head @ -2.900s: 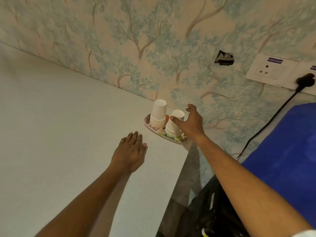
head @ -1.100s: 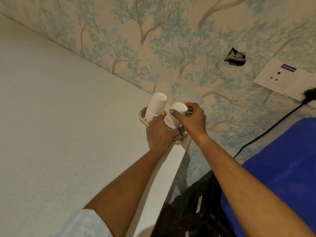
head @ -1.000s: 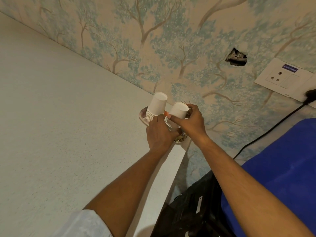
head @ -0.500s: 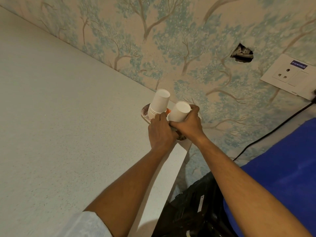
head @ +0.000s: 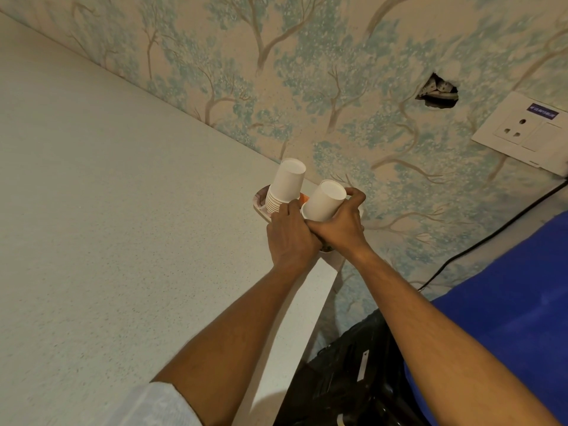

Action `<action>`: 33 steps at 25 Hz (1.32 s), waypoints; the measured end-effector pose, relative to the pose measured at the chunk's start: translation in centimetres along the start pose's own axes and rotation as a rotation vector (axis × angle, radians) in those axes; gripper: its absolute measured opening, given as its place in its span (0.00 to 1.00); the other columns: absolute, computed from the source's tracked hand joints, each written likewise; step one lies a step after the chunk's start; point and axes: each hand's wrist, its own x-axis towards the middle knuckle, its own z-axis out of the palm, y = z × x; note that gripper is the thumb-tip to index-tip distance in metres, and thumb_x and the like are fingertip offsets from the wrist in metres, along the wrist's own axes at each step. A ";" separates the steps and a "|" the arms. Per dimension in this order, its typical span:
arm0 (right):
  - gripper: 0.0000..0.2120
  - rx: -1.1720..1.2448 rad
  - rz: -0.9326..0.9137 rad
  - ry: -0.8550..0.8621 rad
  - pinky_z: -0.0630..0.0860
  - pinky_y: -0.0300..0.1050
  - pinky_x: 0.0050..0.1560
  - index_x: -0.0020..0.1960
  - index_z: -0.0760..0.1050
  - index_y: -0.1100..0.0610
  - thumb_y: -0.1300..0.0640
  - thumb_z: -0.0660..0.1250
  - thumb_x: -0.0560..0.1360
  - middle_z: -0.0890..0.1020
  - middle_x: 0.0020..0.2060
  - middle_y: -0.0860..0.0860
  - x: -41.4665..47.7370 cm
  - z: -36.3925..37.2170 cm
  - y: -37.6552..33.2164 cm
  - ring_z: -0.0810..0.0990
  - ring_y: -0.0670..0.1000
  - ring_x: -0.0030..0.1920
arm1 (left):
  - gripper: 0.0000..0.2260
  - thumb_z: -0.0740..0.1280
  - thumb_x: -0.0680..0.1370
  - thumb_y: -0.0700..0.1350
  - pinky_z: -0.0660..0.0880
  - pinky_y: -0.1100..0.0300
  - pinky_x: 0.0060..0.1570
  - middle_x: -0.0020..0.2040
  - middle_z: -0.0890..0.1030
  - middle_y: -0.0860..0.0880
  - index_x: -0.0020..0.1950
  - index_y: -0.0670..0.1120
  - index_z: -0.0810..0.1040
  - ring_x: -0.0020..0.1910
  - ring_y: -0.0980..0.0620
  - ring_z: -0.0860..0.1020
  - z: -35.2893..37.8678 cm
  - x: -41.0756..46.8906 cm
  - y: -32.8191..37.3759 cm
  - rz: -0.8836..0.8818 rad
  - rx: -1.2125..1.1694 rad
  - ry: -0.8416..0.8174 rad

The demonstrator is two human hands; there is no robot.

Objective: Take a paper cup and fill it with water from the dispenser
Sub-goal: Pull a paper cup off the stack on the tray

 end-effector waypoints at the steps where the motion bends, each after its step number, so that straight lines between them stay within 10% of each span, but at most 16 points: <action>1: 0.46 0.011 -0.001 -0.002 0.77 0.63 0.66 0.64 0.54 0.49 0.48 0.85 0.62 0.73 0.64 0.54 0.0 0.0 0.1 0.77 0.58 0.66 | 0.28 0.79 0.67 0.49 0.77 0.44 0.57 0.58 0.81 0.43 0.63 0.44 0.74 0.58 0.42 0.78 0.0 0.0 0.0 0.000 0.003 -0.002; 14: 0.49 0.141 0.052 -0.053 0.80 0.60 0.65 0.66 0.51 0.48 0.53 0.85 0.62 0.77 0.53 0.46 0.8 0.4 1.1 0.80 0.56 0.62 | 0.30 0.79 0.65 0.50 0.80 0.42 0.54 0.57 0.82 0.43 0.64 0.44 0.75 0.55 0.41 0.80 0.1 0.1 -0.1 0.004 -0.016 0.008; 33: 0.46 0.144 0.083 -0.100 0.77 0.61 0.67 0.64 0.52 0.45 0.50 0.82 0.60 0.74 0.63 0.55 1.4 0.6 1.4 0.75 0.58 0.68 | 0.26 0.77 0.68 0.52 0.80 0.43 0.53 0.56 0.82 0.44 0.61 0.44 0.75 0.54 0.42 0.80 0.4 0.3 -0.4 0.031 -0.010 0.022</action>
